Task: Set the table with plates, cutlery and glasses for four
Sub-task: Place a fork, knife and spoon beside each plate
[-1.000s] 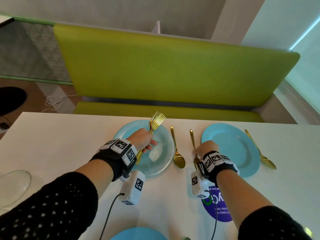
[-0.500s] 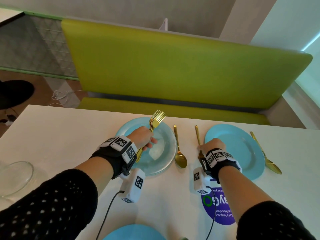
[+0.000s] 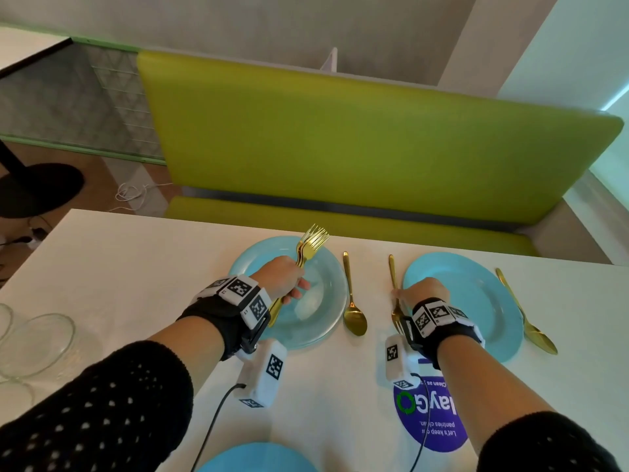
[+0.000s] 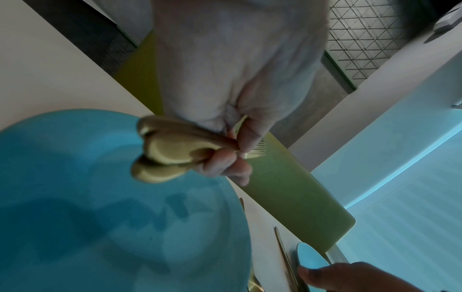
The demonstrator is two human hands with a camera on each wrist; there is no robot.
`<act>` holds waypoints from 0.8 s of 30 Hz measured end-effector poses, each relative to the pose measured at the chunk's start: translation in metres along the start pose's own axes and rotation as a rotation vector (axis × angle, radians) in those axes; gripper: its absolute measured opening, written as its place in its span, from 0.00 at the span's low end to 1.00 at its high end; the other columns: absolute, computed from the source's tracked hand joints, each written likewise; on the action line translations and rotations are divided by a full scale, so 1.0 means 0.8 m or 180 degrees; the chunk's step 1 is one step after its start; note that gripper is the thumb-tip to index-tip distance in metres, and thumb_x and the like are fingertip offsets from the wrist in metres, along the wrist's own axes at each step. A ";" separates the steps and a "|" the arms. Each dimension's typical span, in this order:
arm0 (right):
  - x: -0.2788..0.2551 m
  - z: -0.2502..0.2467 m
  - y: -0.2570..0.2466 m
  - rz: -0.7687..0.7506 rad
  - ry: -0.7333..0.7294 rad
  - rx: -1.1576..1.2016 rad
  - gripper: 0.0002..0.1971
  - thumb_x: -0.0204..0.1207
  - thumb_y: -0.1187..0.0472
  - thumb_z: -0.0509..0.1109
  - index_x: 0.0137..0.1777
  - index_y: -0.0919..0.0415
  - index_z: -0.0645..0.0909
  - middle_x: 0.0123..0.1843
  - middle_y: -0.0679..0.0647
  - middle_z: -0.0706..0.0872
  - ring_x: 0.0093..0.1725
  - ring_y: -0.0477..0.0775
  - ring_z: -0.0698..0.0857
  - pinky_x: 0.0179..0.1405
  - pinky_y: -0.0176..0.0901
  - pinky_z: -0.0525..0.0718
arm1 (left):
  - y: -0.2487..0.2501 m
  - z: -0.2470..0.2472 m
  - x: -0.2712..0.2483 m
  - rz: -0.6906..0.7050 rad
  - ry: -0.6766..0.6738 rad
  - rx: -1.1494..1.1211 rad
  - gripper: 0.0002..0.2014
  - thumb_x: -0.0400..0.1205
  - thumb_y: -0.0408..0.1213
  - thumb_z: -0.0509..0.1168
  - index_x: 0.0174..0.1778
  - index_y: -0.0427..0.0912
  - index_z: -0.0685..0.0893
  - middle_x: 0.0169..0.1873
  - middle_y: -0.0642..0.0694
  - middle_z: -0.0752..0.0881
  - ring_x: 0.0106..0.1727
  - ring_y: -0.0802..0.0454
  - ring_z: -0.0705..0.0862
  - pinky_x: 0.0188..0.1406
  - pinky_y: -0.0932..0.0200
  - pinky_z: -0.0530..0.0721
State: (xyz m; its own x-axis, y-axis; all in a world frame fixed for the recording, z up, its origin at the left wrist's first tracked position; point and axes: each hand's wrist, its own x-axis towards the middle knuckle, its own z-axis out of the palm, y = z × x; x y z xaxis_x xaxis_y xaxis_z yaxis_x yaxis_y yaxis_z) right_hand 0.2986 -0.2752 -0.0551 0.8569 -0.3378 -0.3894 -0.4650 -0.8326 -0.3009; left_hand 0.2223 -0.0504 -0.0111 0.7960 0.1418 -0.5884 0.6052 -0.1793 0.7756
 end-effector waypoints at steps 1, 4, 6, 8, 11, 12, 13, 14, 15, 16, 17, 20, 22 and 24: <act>-0.005 -0.006 -0.004 -0.0056 0.0040 -0.0031 0.22 0.71 0.50 0.76 0.29 0.61 0.68 0.27 0.53 0.73 0.25 0.48 0.72 0.19 0.37 0.65 | 0.000 -0.001 -0.003 0.0015 0.0001 0.0032 0.06 0.87 0.31 0.51 0.54 0.35 0.71 0.36 0.45 0.81 0.28 0.54 0.74 0.22 0.65 0.70; -0.025 -0.026 -0.016 -0.0377 -0.0024 -0.0389 0.21 0.77 0.45 0.68 0.35 0.65 0.74 0.33 0.53 0.78 0.33 0.50 0.79 0.28 0.38 0.73 | -0.001 -0.004 -0.011 0.0090 -0.0018 0.0142 0.05 0.87 0.31 0.52 0.55 0.36 0.71 0.36 0.46 0.82 0.28 0.54 0.75 0.22 0.65 0.70; -0.044 -0.038 -0.021 -0.0712 -0.0156 -0.0370 0.18 0.77 0.48 0.68 0.51 0.65 0.81 0.49 0.57 0.84 0.52 0.56 0.84 0.48 0.44 0.81 | 0.001 -0.005 -0.018 0.0169 -0.0050 0.0228 0.05 0.87 0.31 0.52 0.53 0.36 0.71 0.36 0.47 0.82 0.28 0.55 0.75 0.23 0.65 0.70; -0.070 -0.046 -0.023 -0.0985 -0.0107 -0.0008 0.18 0.76 0.51 0.71 0.58 0.62 0.80 0.57 0.57 0.84 0.58 0.57 0.83 0.54 0.44 0.78 | 0.002 -0.006 -0.028 0.0268 -0.0100 0.0317 0.05 0.86 0.31 0.53 0.51 0.35 0.73 0.35 0.47 0.82 0.28 0.55 0.75 0.23 0.65 0.71; -0.113 -0.045 -0.027 -0.1296 -0.0098 0.0126 0.13 0.74 0.53 0.74 0.55 0.58 0.82 0.48 0.53 0.85 0.47 0.51 0.81 0.48 0.39 0.78 | -0.002 -0.012 -0.047 0.0404 -0.0193 0.0510 0.07 0.85 0.32 0.56 0.44 0.37 0.78 0.37 0.46 0.85 0.27 0.55 0.75 0.25 0.65 0.72; -0.131 -0.043 -0.030 -0.1385 -0.0093 0.0074 0.12 0.74 0.54 0.74 0.54 0.57 0.83 0.43 0.50 0.84 0.46 0.51 0.81 0.47 0.38 0.77 | -0.005 -0.015 -0.053 0.0445 -0.0219 0.0559 0.08 0.85 0.33 0.57 0.42 0.38 0.79 0.39 0.45 0.87 0.27 0.55 0.75 0.26 0.65 0.72; -0.150 -0.041 -0.033 -0.1476 -0.0086 0.0015 0.11 0.74 0.54 0.73 0.53 0.57 0.84 0.40 0.48 0.81 0.46 0.50 0.81 0.47 0.38 0.77 | -0.009 -0.018 -0.059 0.0479 -0.0256 0.0598 0.09 0.84 0.33 0.59 0.39 0.39 0.80 0.40 0.43 0.87 0.28 0.54 0.75 0.26 0.65 0.72; -0.170 -0.036 -0.037 -0.1573 -0.0074 -0.0015 0.10 0.74 0.54 0.73 0.53 0.56 0.84 0.37 0.46 0.80 0.45 0.50 0.80 0.47 0.37 0.76 | -0.013 -0.022 -0.067 0.0513 -0.0299 0.0636 0.10 0.83 0.33 0.59 0.37 0.39 0.80 0.41 0.43 0.88 0.27 0.54 0.74 0.25 0.66 0.72; -0.190 -0.032 -0.042 -0.1669 -0.0054 -0.0026 0.10 0.74 0.55 0.73 0.54 0.55 0.84 0.37 0.46 0.79 0.44 0.49 0.79 0.47 0.37 0.76 | -0.016 -0.029 -0.076 0.0533 -0.0348 0.0689 0.11 0.83 0.32 0.60 0.35 0.40 0.80 0.41 0.43 0.88 0.27 0.54 0.74 0.24 0.66 0.72; -0.210 -0.026 -0.047 -0.1757 -0.0049 -0.0053 0.11 0.75 0.56 0.73 0.55 0.55 0.85 0.39 0.47 0.80 0.43 0.48 0.78 0.48 0.37 0.76 | -0.020 -0.035 -0.085 0.0527 -0.0414 0.0746 0.11 0.83 0.32 0.61 0.34 0.40 0.80 0.41 0.43 0.88 0.26 0.55 0.74 0.24 0.66 0.72; -0.232 -0.020 -0.052 -0.1842 -0.0067 -0.0098 0.11 0.75 0.56 0.72 0.57 0.54 0.85 0.41 0.48 0.81 0.44 0.48 0.78 0.51 0.38 0.78 | -0.026 -0.043 -0.096 0.0500 -0.0501 0.0789 0.11 0.82 0.31 0.61 0.33 0.39 0.80 0.41 0.42 0.88 0.26 0.55 0.74 0.24 0.66 0.71; -0.293 -0.002 -0.072 -0.2070 -0.0146 -0.0307 0.12 0.77 0.57 0.70 0.60 0.52 0.85 0.52 0.53 0.87 0.53 0.52 0.84 0.60 0.43 0.80 | -0.041 -0.071 -0.126 0.0443 -0.0778 0.0943 0.09 0.81 0.31 0.64 0.33 0.38 0.80 0.41 0.41 0.88 0.26 0.54 0.74 0.24 0.65 0.71; -0.325 0.012 -0.085 -0.2291 -0.0178 -0.0693 0.13 0.80 0.58 0.66 0.62 0.53 0.85 0.60 0.53 0.87 0.61 0.54 0.83 0.62 0.42 0.78 | -0.051 -0.092 -0.140 0.0437 -0.0901 0.1093 0.08 0.80 0.31 0.65 0.35 0.37 0.82 0.41 0.39 0.88 0.27 0.53 0.74 0.24 0.65 0.71; -0.350 0.026 -0.095 -0.2374 -0.0137 -0.0888 0.13 0.81 0.58 0.65 0.62 0.53 0.85 0.60 0.53 0.86 0.61 0.55 0.83 0.61 0.45 0.79 | -0.062 -0.114 -0.151 0.0443 -0.1008 0.1180 0.07 0.79 0.30 0.65 0.35 0.36 0.84 0.43 0.39 0.88 0.30 0.52 0.75 0.24 0.65 0.72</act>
State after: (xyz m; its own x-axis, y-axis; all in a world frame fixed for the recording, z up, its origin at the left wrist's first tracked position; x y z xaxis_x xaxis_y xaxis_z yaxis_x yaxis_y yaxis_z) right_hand 0.0891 -0.1081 0.0586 0.9081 0.3643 -0.2063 0.3054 -0.9135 -0.2687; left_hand 0.0959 0.0297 0.0425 0.7968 -0.2001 -0.5701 0.4083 -0.5172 0.7522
